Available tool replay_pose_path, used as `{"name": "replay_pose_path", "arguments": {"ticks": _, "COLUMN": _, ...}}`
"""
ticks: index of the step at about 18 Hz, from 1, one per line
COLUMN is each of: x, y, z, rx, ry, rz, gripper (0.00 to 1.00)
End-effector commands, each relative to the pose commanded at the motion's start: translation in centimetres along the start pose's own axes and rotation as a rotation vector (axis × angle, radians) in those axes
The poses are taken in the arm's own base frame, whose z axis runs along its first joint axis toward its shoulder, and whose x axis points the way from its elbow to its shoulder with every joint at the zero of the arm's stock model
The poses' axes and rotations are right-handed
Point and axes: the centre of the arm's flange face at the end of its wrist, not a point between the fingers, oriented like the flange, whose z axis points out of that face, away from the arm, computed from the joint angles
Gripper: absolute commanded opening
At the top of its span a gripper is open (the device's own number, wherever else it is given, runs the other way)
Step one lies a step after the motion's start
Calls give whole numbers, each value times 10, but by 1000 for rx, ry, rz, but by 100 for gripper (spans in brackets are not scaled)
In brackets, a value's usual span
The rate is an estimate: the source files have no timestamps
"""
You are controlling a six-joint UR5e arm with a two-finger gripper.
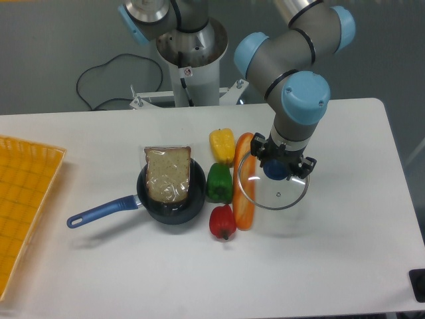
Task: Close the pot lid
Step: 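Carry the held glass lid toward the blue-handled pan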
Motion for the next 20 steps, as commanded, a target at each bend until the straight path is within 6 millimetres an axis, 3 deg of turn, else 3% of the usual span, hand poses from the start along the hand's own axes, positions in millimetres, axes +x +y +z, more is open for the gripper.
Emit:
{"name": "replay_pose_path", "arguments": {"ticks": 6, "x": 9, "y": -2, "z": -9, "rx": 2, "ry": 1, "rz": -8, "gripper": 49}}
{"name": "replay_pose_path", "arguments": {"ticks": 15, "x": 66, "y": -35, "z": -22, "rx": -37, "ry": 42, "rz": -42, "gripper": 49}}
{"name": "replay_pose_path", "arguments": {"ticks": 20, "x": 93, "y": -51, "z": -11, "rx": -64, "ry": 64, "rz": -47, "gripper": 49}}
